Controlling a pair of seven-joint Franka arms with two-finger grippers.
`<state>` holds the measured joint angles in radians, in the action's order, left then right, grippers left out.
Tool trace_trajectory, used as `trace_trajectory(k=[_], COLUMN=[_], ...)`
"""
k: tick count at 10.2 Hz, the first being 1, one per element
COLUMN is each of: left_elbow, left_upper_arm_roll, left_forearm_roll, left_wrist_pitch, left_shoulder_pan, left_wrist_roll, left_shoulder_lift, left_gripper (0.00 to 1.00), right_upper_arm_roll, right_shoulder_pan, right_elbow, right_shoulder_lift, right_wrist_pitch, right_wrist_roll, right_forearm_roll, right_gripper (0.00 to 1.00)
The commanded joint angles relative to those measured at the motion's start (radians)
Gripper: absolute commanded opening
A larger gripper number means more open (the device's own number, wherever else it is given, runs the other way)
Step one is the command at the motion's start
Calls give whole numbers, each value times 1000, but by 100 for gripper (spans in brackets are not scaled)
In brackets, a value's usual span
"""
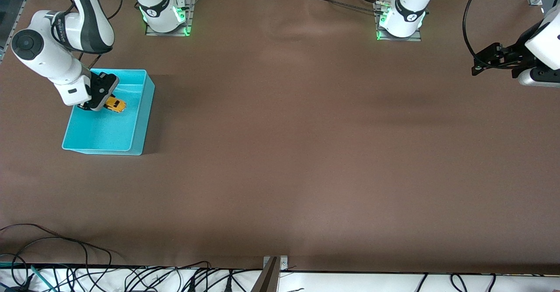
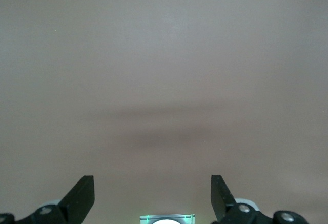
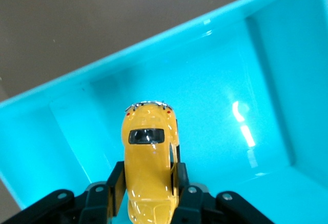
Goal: Wind up and store yellow beetle car
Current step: 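Lift the car and lower it into the cyan bin with the right gripper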
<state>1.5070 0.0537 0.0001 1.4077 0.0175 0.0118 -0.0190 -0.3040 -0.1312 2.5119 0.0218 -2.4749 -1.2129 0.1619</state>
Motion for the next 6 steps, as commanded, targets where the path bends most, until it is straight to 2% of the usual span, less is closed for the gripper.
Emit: trace_trajectory(k=[1,3,6], left_elbow=[-33,-31,-33], left_upper_arm_roll=[5,5,5], left_forearm_roll=[-8,-9,-14], left_wrist_pitch=[-26,-26,-24], left_shoulder_pan=[4,6,6], left_wrist_roll=[-7,-7,-7], left_shoulder_lift=[-12,-13,-12], left_gripper=[100,100,100], right_upper_arm_roll=[-59,-121,-126], right_shoulder_pan=[-4,-4,1], right_elbow=[161,180,180], right_shoulder_lift=[15,-37,-79], right_wrist_pitch=[-189,-254,-299], right_wrist_roll=[-27,-42,-48], right_forearm_roll=[16,16,11], right_gripper=[0,0,0])
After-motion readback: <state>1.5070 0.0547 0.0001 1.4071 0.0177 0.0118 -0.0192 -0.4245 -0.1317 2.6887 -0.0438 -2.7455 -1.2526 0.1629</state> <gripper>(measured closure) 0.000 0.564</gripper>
